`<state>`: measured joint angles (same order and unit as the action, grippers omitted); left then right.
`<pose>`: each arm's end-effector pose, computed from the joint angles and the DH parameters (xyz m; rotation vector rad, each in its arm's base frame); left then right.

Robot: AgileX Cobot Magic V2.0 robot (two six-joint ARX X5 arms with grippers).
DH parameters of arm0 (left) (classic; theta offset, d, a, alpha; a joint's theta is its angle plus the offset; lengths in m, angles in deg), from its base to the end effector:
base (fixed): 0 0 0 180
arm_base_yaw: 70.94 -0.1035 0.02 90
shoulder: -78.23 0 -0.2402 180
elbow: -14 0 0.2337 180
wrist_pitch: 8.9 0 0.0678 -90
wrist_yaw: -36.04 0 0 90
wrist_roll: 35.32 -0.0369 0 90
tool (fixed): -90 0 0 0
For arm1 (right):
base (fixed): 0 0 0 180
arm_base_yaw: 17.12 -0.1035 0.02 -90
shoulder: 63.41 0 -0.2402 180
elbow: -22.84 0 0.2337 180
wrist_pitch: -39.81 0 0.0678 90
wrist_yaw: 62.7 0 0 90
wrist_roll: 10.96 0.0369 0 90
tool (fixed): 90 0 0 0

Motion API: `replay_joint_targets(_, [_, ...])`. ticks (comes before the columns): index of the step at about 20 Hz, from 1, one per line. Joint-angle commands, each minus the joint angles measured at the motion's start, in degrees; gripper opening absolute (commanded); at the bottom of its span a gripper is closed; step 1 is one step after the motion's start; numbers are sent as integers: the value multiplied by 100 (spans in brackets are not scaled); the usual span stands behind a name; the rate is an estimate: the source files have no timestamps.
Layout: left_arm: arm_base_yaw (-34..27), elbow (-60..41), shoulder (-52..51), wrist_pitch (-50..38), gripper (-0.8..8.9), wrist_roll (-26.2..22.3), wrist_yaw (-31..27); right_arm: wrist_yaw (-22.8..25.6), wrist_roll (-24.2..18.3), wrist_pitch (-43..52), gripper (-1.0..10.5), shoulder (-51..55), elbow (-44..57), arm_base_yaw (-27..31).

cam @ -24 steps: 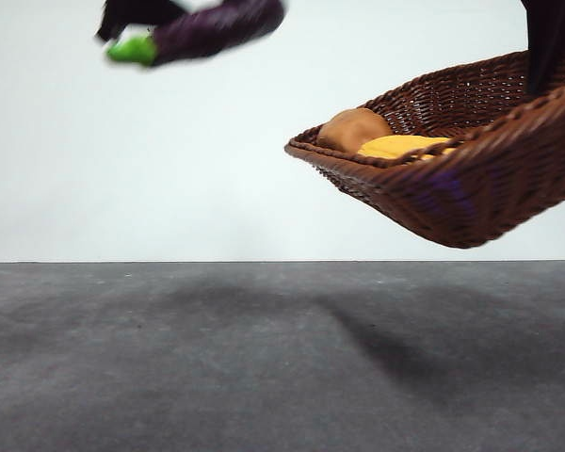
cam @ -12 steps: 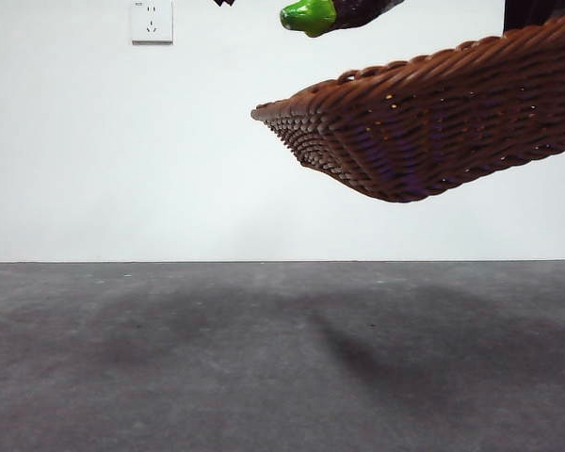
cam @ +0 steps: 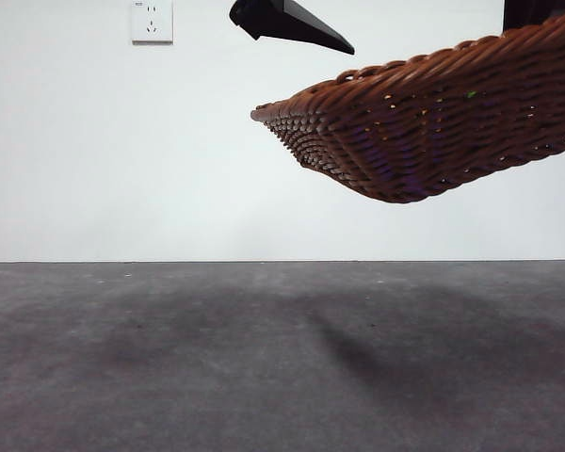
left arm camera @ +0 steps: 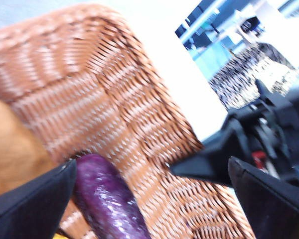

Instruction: Help me put the vegetables on the table into the basket

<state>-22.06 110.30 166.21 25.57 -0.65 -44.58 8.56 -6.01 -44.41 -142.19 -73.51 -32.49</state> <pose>0.2166 -0.2573 0.3314 -0.3824 0.7297 -0.8242 0.2252 0.0742 0.3153 0.1087 1.2007 0.4748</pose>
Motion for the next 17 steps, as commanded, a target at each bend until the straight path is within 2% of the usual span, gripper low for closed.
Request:
replay_joint_targets(1, [11, -26, -181, -28, 534, -409, -81, 83, 39, 79, -17, -57, 44, 4])
replay_joint_targets(4, [11, -26, -579, 256, 529, -990, -203, 232, -72, 127, -17, -267, 46, 15])
replay_joint_targets(5, [11, -26, -767, 555, 462, -1237, -225, 232, -74, 225, -16, -400, 46, 15])
replay_joint_targets(7, [13, -26, -1119, 1327, 148, -1836, -472, 221, -72, 474, -16, -699, 46, 48])
replay_joint_targets(8, [13, -26, -1300, 1794, 35, -2076, -678, 177, -87, 603, -16, -861, 46, 131])
replay_joint_targets(9, [15, -26, -1478, 2251, -5, -2249, -964, 61, -96, 767, -16, -1023, 46, 234])
replay_joint_targets(12, [15, -26, -1884, 3386, -4, -2400, -1869, -455, -267, 1198, -17, -1510, 39, 798])
replay_joint_targets(14, [20, -26, -2081, 3875, -4, -2402, -1991, -708, -549, 1292, -17, -1821, 35, 1108])
replay_joint_targets(17, [109, -26, -2299, 4529, -4, -2387, -1989, -1335, -658, 1593, -17, -2426, -79, 1565])
